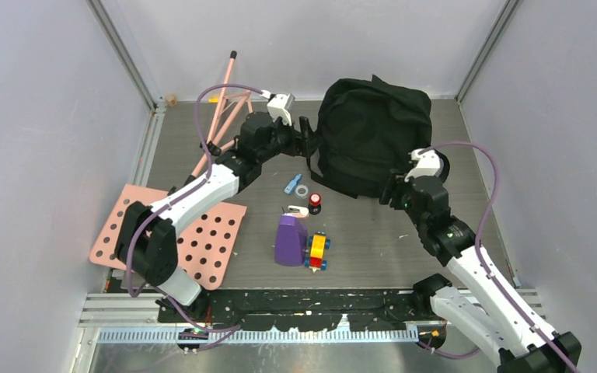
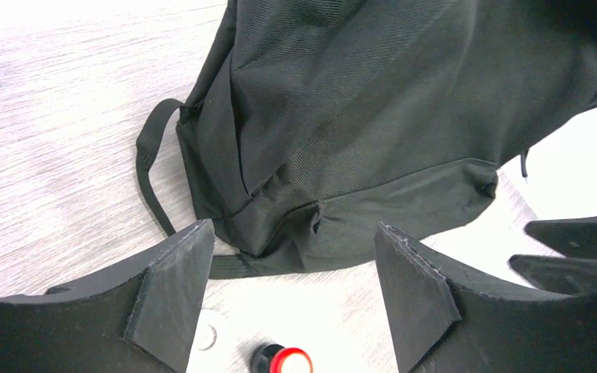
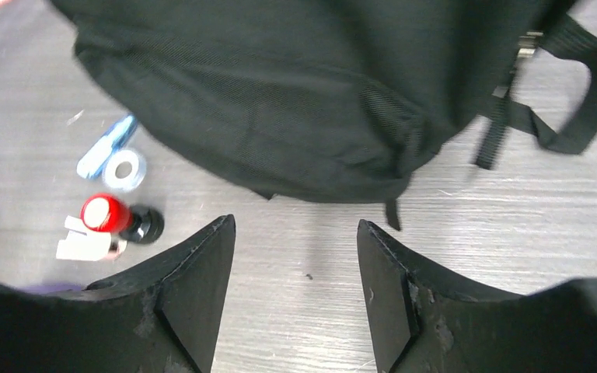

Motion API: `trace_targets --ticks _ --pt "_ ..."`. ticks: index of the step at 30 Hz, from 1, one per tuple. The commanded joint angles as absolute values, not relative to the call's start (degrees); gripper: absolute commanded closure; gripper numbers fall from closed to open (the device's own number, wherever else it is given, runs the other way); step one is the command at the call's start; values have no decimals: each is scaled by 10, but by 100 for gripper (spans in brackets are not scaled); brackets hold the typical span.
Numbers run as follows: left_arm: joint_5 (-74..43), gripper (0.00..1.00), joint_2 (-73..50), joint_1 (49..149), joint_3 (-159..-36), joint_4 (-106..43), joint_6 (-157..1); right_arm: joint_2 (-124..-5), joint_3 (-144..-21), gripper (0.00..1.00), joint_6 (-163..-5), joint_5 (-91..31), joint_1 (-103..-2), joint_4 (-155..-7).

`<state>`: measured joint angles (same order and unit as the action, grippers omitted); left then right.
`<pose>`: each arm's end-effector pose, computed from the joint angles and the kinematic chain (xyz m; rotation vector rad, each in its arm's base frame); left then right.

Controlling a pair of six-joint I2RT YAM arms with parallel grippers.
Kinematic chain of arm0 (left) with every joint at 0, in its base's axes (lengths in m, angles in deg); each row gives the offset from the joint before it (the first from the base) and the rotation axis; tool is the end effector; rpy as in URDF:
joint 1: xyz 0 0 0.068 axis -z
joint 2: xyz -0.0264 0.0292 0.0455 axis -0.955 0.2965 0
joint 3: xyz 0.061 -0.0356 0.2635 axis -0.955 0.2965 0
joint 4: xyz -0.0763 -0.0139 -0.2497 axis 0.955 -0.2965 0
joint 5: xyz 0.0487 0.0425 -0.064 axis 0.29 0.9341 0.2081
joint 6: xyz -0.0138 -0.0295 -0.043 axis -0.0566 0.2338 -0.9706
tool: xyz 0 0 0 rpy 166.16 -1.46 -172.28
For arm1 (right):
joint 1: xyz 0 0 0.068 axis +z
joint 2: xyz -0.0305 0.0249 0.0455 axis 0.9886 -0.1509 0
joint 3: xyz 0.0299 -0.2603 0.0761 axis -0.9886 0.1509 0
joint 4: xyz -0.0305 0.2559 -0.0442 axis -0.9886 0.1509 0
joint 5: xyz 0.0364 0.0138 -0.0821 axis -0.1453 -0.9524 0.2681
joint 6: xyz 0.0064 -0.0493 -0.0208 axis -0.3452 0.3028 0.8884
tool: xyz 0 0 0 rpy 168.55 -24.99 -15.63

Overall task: Pack the student bag
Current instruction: Unzip the student bag at the center of the board.

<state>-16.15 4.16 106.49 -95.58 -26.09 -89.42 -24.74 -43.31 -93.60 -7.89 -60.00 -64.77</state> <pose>0.3132 -0.2160 0.3238 0.2854 1.8501 -0.8458 0.1637 0.0540 0.2846 0.0842 1.9473 0.1800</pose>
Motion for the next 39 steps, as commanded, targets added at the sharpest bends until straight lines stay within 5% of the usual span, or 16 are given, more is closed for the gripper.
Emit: trace_targets --ticks 1,22,34,39 --pt "-168 22 -2 1067 -934 -274 -902 -276 -448 34 -851 -50 -537 -677" --pt "-179 19 -49 1066 -861 -262 -944 -573 -528 33 -552 181 -456 -830" --pt "-235 21 -6 1163 -823 -135 -656 -511 -589 96 -668 98 -508 -827" --pt "-249 21 56 1216 -836 -80 -529 -519 -611 100 -737 -36 -593 -783"
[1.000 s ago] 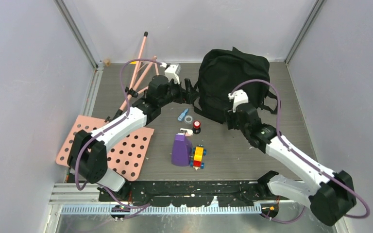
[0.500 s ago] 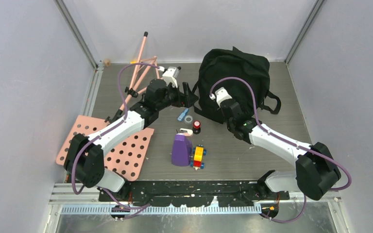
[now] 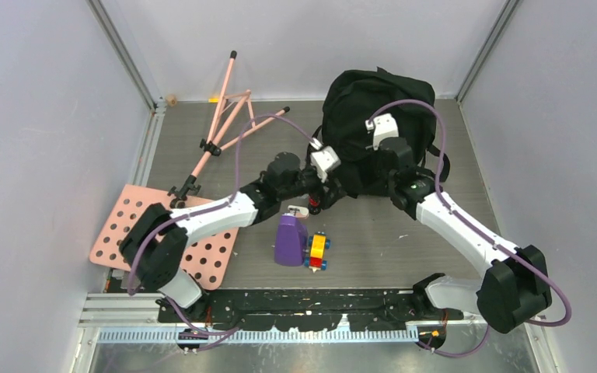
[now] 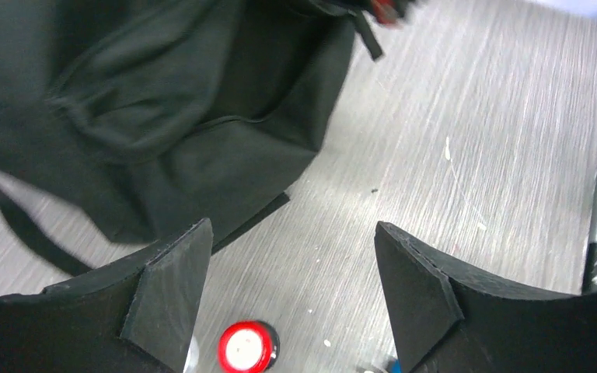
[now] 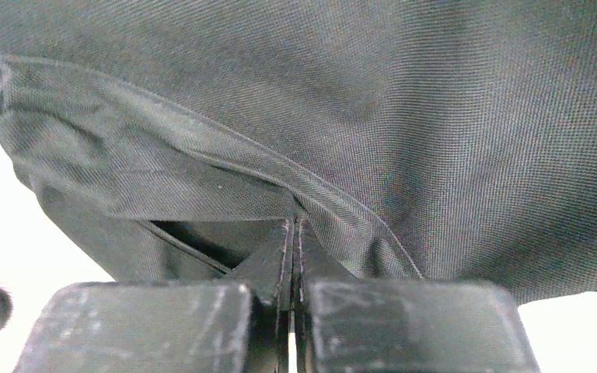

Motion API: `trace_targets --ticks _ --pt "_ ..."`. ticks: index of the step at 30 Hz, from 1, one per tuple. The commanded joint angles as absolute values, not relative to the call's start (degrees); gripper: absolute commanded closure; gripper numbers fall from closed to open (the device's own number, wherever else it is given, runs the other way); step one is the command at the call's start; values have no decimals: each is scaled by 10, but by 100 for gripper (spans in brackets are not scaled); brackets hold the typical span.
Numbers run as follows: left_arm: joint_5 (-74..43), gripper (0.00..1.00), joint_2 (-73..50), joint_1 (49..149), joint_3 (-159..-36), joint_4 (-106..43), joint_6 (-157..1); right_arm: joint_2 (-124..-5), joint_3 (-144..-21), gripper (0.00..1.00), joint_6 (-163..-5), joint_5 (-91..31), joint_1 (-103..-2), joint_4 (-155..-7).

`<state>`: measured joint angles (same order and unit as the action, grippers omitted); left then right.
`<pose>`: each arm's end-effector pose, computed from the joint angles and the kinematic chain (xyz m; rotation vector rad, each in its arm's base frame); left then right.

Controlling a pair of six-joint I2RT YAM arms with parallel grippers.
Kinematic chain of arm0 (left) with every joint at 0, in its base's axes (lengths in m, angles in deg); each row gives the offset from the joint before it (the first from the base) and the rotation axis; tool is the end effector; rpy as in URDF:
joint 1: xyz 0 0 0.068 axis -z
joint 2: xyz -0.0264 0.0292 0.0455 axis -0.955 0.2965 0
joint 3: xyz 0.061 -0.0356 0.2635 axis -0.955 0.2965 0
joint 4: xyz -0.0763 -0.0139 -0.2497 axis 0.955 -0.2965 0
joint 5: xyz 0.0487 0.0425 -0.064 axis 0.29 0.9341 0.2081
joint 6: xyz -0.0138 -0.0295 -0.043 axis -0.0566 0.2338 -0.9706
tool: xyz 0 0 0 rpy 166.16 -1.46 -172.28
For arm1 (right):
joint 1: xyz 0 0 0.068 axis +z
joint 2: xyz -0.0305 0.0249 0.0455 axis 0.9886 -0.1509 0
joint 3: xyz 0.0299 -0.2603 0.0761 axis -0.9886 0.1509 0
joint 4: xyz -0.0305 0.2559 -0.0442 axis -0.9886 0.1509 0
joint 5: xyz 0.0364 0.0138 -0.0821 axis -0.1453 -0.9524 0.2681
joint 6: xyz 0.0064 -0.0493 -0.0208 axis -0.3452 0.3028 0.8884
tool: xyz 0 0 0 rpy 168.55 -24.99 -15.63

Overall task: Pack the student bag
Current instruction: Unzip the student bag at the center of the board.

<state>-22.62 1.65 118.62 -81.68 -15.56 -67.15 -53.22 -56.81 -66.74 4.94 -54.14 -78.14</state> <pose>0.2416 -0.2628 0.2734 0.8947 1.6497 -0.8204 0.2538 0.1117 0.2904 -0.3304 1.9192 -0.2887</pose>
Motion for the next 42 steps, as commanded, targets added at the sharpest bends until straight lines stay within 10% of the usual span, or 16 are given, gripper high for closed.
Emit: trace_targets --ticks 1,28,42 --pt "-244 21 74 1233 -842 -74 -503 -520 -613 100 -753 -54 -609 -779" --pt "-136 4 306 1277 -1024 -94 -264 -545 -617 100 -846 -254 -691 -794" --pt "-103 31 286 1309 -972 -178 -419 -548 -615 100 -860 -144 -702 -830"
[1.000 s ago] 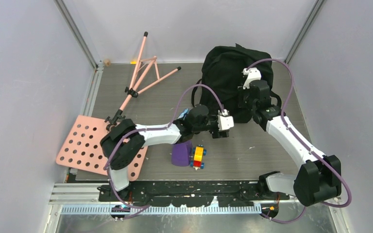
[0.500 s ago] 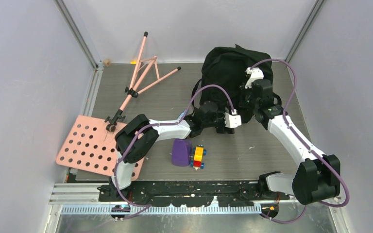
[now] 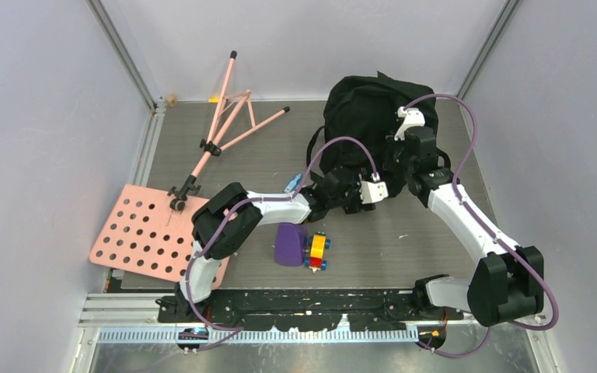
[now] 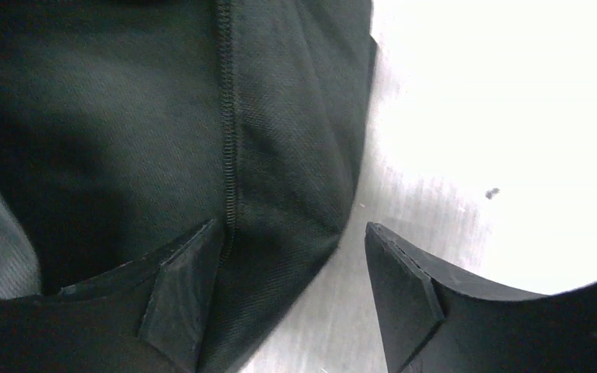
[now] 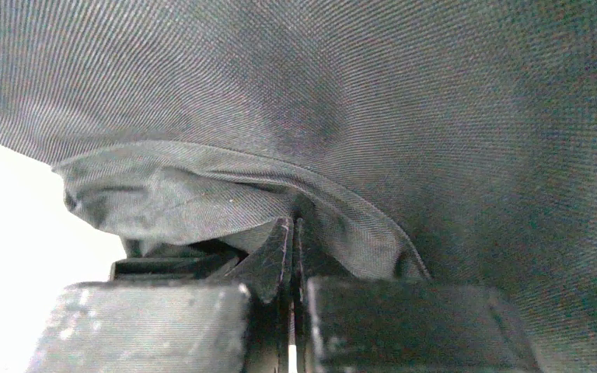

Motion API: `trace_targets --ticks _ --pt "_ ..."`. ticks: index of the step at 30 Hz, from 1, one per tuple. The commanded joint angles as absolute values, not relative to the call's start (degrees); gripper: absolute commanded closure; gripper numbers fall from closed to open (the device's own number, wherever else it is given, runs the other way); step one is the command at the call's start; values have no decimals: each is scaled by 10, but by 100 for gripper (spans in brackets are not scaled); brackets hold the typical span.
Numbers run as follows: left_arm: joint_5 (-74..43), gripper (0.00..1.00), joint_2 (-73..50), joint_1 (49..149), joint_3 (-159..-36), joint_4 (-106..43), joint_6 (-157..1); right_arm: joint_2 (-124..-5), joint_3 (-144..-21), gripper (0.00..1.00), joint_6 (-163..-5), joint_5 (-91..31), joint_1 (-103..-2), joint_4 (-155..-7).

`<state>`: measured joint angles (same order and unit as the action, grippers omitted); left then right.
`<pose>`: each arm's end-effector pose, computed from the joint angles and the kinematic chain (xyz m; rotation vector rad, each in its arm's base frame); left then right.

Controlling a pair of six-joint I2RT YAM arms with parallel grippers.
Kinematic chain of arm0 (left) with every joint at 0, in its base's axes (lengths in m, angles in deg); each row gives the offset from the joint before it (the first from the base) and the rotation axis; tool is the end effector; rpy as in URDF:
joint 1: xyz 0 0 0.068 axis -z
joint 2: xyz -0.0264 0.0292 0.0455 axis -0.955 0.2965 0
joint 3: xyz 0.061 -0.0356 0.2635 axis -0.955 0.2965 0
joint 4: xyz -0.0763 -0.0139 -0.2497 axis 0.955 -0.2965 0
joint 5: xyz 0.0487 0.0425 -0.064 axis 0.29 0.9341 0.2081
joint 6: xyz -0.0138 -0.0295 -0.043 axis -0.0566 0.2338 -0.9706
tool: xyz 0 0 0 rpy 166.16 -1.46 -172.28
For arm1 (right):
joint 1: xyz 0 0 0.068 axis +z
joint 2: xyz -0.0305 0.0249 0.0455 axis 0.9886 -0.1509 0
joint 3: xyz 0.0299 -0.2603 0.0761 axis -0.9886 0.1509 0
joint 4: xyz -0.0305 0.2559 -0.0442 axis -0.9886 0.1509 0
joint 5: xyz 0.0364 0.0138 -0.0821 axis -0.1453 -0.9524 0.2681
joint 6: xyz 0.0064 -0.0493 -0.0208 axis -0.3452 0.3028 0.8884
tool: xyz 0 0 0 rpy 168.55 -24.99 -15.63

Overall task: Pack the student bag
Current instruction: Unzip the student bag at the center of the board, then pick up the personal item from the center of the board.

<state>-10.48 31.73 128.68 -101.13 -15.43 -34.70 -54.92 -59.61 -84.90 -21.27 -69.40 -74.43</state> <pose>0.2595 -0.3875 0.1799 1.4102 1.4253 -0.3360 0.2803 0.0582 0.2916 -0.0613 2.0362 0.1872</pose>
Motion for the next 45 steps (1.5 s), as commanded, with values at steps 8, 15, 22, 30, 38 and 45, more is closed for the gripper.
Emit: trace_targets --ticks 8,15,22,30,38,45 --pt "-52 36 247 1374 -868 -144 -486 -564 -603 100 -829 -88 -702 -860" --pt "-6 36 220 1394 -853 -144 -530 -574 -582 100 -820 -103 -702 -856" --pt "-5 28 186 1394 -906 -200 -538 -542 -571 100 -825 -117 -702 -826" --pt "-86 11 133 1386 -969 -294 -582 -470 -588 60 -848 -187 -702 -728" --pt "-141 10 59 1352 -992 -381 -656 -416 -589 36 -879 -274 -701 -653" --pt "-137 9 -11 1278 -960 -465 -741 -369 -593 29 -910 -289 -701 -603"
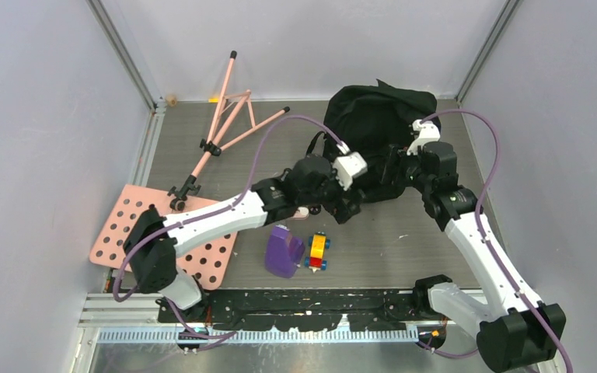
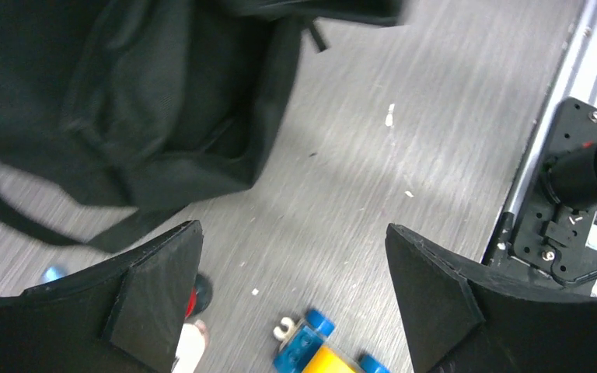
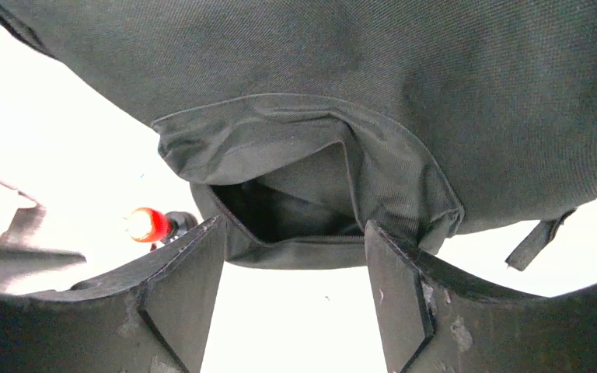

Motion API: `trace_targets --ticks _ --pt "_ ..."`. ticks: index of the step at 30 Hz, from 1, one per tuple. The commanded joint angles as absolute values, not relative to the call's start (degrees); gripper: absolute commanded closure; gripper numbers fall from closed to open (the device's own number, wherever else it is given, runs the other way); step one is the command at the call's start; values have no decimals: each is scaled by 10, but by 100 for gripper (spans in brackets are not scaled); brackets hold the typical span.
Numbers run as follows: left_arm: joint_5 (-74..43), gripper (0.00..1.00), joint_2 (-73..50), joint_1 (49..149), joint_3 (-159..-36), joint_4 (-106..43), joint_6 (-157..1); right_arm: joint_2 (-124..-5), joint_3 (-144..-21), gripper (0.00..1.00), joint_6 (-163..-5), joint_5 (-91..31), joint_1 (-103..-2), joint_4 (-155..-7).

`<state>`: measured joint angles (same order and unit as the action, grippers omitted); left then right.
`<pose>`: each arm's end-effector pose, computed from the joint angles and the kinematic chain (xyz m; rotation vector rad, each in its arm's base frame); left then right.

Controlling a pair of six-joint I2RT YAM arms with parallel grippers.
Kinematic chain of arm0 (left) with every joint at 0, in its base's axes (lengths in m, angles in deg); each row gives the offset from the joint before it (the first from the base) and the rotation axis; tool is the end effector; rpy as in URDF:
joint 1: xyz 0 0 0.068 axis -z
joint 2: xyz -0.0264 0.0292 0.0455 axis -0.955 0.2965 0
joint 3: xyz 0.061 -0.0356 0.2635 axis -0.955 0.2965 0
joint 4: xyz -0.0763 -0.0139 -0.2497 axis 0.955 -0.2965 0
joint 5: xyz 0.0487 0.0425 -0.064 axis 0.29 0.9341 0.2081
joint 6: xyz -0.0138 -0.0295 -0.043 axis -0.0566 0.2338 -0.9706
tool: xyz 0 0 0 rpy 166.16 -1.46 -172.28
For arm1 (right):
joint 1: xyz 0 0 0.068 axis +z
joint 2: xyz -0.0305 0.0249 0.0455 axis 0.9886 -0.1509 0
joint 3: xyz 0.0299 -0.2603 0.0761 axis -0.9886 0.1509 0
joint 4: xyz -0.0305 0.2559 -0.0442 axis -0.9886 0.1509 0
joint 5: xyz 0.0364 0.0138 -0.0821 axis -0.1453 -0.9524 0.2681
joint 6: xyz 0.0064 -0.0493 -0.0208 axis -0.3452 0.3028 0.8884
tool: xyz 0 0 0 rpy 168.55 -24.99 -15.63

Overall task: Pack the student bag
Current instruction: Pick up the personal item from the center of the board.

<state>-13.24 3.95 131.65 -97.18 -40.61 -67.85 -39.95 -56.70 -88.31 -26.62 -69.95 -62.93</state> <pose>0.1891 -0.3210 0.3088 1.0641 1.8101 -0.7689 0.2193 0.0465 0.3156 -0.0503 2.0350 0.3140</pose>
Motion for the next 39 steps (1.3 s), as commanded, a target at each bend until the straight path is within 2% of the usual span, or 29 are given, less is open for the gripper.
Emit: trace_targets --ticks 1,6,11,16,23,28,35,39 --pt "-135 9 -21 1265 -954 -474 -750 -361 -592 29 -916 -293 -701 -601" --pt "-130 9 -70 1194 -912 -499 -786 -332 -587 29 -961 -304 -678 -602" --pt "-137 8 -118 1105 -897 -588 -783 -352 -586 29 -988 -220 -563 -598" --pt "-159 6 -181 1023 -888 -659 -768 -408 -573 29 -1019 -98 -425 -641" --pt "-201 2 -208 892 -872 -699 -765 -561 -600 34 -1051 -10 -336 -721" --pt "-168 2 -229 872 -830 -644 -764 -658 -642 34 -1036 27 -308 -732" --pt "-136 2 -252 865 -819 -661 -742 -759 -693 32 -1033 57 -301 -737" --pt "-123 2 -265 865 -812 -660 -736 -806 -715 37 -1029 81 -300 -732"
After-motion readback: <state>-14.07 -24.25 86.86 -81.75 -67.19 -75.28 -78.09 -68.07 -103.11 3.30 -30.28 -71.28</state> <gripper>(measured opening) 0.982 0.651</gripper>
